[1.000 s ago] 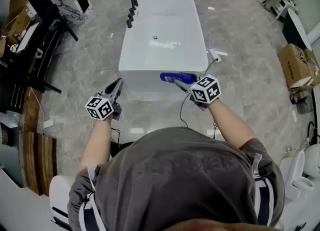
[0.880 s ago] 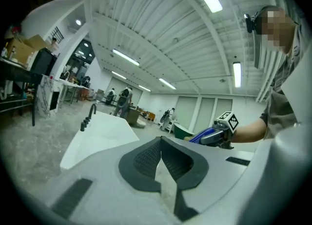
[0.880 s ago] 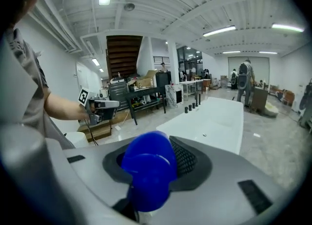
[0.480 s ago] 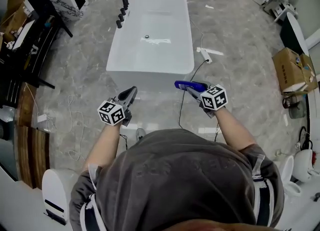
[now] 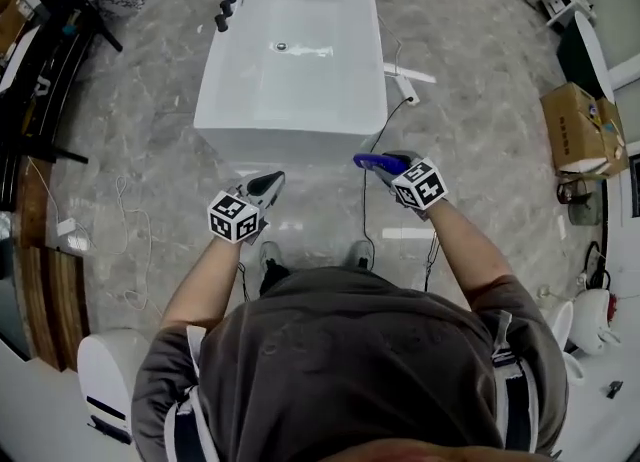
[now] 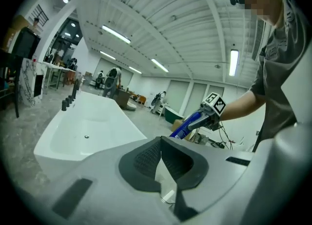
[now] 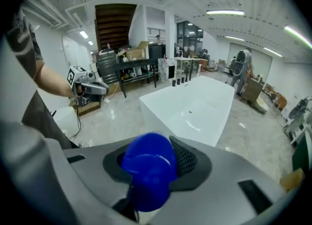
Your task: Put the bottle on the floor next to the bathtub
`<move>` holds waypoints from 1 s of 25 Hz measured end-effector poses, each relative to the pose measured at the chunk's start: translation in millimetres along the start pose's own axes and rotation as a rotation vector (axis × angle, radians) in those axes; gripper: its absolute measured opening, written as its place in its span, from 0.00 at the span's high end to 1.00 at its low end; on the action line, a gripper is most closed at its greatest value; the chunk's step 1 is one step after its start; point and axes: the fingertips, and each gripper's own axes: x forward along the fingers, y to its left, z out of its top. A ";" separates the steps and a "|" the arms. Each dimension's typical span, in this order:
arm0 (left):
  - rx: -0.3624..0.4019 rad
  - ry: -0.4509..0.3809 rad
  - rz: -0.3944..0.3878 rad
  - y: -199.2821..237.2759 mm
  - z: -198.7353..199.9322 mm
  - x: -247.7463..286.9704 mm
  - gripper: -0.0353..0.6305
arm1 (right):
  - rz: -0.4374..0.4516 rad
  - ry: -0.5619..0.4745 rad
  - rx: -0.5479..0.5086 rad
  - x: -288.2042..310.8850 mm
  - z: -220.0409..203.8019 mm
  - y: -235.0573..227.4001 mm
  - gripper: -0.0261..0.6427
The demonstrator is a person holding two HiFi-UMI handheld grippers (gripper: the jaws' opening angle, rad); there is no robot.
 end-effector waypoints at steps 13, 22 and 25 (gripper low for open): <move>-0.202 0.145 0.027 26.2 -221.9 161.2 0.94 | 0.105 0.297 -0.230 214.2 -204.4 -78.3 0.76; -0.308 0.241 0.067 92.2 -389.5 215.5 0.94 | 0.156 0.408 -0.258 388.2 -346.2 -82.4 0.76; -0.363 0.222 0.095 113.1 -426.3 226.1 0.94 | 0.163 0.433 -0.290 438.4 -384.2 -83.0 0.76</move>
